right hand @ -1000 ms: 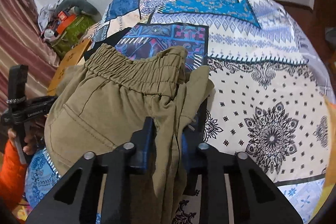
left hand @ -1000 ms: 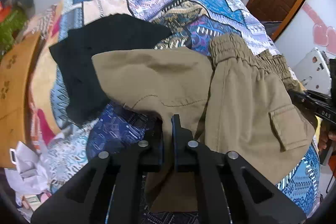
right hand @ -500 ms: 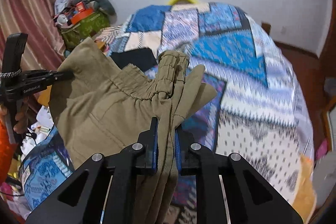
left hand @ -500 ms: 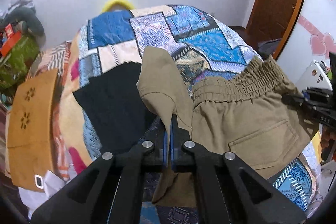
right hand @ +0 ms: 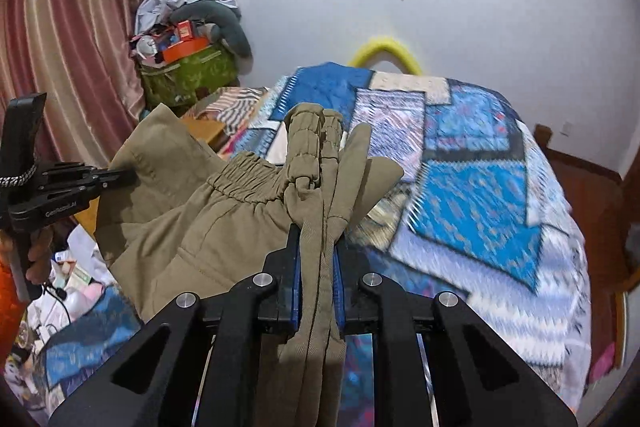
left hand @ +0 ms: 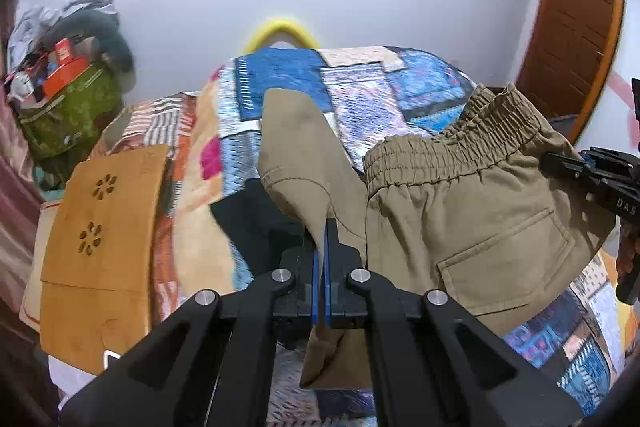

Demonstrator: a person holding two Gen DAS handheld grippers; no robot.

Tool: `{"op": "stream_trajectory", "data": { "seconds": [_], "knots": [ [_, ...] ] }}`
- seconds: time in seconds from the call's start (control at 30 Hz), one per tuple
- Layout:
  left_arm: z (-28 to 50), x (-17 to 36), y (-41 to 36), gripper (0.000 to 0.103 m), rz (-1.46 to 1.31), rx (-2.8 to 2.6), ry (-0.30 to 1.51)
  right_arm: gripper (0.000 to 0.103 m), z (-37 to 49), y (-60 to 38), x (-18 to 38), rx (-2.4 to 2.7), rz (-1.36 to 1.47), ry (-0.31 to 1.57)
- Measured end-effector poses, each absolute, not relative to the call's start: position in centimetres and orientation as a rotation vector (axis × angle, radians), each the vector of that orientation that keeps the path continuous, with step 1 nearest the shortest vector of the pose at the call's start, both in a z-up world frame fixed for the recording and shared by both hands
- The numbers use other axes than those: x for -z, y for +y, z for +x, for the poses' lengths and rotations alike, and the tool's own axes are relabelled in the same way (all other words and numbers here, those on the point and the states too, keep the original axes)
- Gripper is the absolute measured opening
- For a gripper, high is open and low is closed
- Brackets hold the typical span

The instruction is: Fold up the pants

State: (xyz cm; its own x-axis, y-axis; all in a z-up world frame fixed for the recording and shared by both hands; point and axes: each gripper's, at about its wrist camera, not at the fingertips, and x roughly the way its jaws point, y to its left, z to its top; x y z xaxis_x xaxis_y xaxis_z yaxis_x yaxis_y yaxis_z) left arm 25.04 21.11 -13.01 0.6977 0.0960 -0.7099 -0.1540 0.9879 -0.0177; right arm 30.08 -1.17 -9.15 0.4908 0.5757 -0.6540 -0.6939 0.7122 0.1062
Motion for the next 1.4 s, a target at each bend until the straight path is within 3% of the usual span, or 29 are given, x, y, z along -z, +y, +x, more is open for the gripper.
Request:
{"op": "stream_trajectory", "data": {
  "seconds": [0.37, 0.87, 0.97, 1.17, 1.4],
  "knots": [
    [30.0, 16.4, 27.4, 0.001, -0.108, -0.276, 0.848, 0.011, 34.0, 6.2, 12.2, -0.819, -0.161, 0.742],
    [35.1, 29.5, 31.3, 0.005, -0.159, -0.328, 1.155, 0.011, 39.2, 7.8, 20.8, -0.719, -0.298, 1.024],
    [34.7, 30.9, 31.7, 0.007, -0.153, -0.342, 1.199, 0.015, 39.1, 7.2, 20.7, -0.723, -0.301, 1.043],
    [32.1, 28.5, 31.0, 0.009, -0.174, -0.312, 1.129, 0.02, 37.8, 5.5, 19.0, -0.73, -0.249, 1.044],
    [28.1, 20.3, 27.2, 0.026, -0.117, -0.289, 0.944, 0.02, 33.2, 3.3, 13.4, -0.76, -0.169, 0.91]
  ]
}}
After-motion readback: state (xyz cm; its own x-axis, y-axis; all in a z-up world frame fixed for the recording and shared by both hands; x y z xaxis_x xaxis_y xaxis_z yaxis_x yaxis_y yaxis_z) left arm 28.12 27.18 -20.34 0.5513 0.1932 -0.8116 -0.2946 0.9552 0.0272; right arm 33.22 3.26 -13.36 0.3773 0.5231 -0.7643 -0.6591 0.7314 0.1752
